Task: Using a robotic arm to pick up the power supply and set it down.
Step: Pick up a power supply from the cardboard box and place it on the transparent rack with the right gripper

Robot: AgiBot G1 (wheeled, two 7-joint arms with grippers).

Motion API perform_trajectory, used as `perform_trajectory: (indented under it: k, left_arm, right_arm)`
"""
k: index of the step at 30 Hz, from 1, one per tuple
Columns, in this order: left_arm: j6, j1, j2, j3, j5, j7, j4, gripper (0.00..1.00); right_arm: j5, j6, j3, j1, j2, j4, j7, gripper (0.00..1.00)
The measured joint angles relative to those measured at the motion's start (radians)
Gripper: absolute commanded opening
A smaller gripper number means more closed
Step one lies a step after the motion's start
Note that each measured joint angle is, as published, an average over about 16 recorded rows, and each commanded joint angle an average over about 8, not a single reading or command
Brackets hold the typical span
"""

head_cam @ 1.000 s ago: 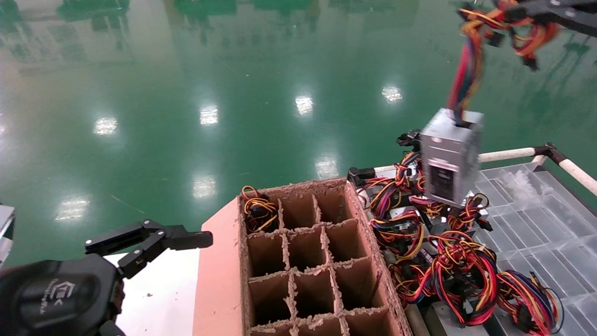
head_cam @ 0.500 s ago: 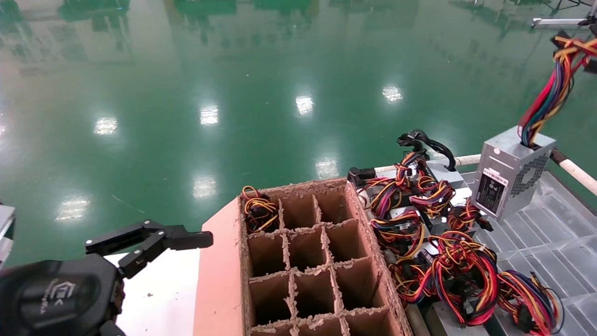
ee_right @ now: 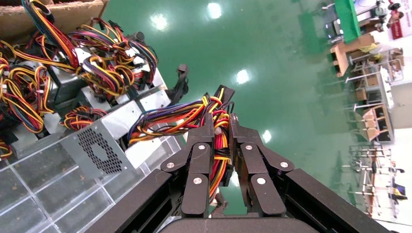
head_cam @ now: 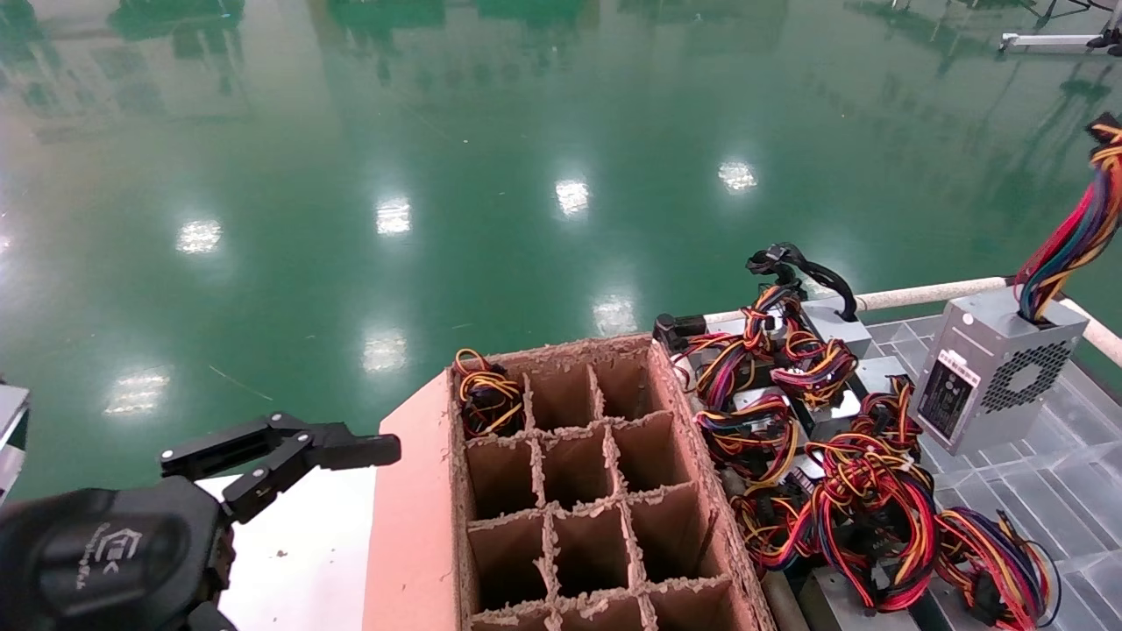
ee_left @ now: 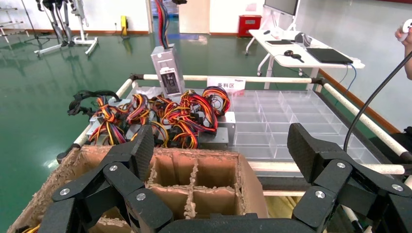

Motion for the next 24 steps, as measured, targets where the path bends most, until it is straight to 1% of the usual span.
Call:
perform_trajectory:
  k: [7,13,18,24]
  left_arm:
    - [0.000,0.000,0.000,0.000,0.000,0.000,0.000,1.00]
    - [0.000,0.000,0.000,0.000,0.000,0.000,0.000,1.00]
    - [0.000,0.000,0.000,0.000,0.000,0.000,0.000,1.00]
    - [0.000,0.000,0.000,0.000,0.000,0.000,0.000,1.00]
  right_arm:
    - [0.006,0.000,-0.073,0.064,0.006,-0.039,-0.027,0.00]
    - [0.008,-0.001,-0.138,0.100,0.006,-0.072,-0.050,0.00]
    - [0.015,-0.002,-0.197,0.106,0.000,-0.096,-0.068,0.00]
    - [0.040,-0.003,-0.266,0.085,-0.012,-0.117,-0.085,0.00]
